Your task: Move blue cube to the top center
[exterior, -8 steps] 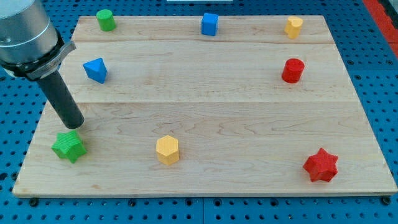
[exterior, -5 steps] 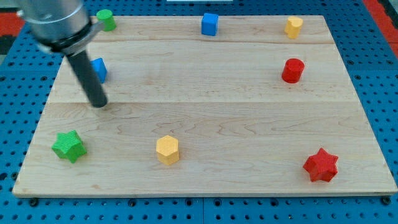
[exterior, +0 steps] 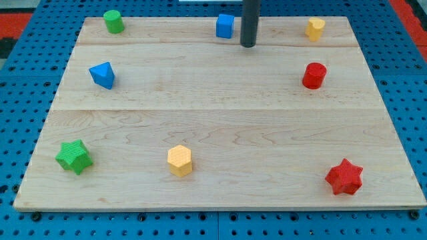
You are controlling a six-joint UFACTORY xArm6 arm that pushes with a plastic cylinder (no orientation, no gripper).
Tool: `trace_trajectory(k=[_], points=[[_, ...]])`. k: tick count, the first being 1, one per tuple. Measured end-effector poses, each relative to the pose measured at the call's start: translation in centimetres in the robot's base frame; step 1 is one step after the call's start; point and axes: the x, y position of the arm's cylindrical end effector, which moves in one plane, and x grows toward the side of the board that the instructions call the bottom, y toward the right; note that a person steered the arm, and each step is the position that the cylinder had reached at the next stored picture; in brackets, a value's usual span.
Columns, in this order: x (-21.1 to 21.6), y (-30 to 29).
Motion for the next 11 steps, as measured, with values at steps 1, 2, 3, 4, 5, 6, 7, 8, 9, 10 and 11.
trace_trajectory(k=[1,2,3,4,5,6,7,8,9,10,11], points=[[-3.5,2.0],[-4.9,2.3],[-5.8,-1.3],[-5.4,-7.2],[-4.8,-10.8],[-2.0,-10.0],[0.9,-9.8],[0.5,-13.3],[-2.7,-13.8],[-1.4,-13.8],[1.0,-14.2]])
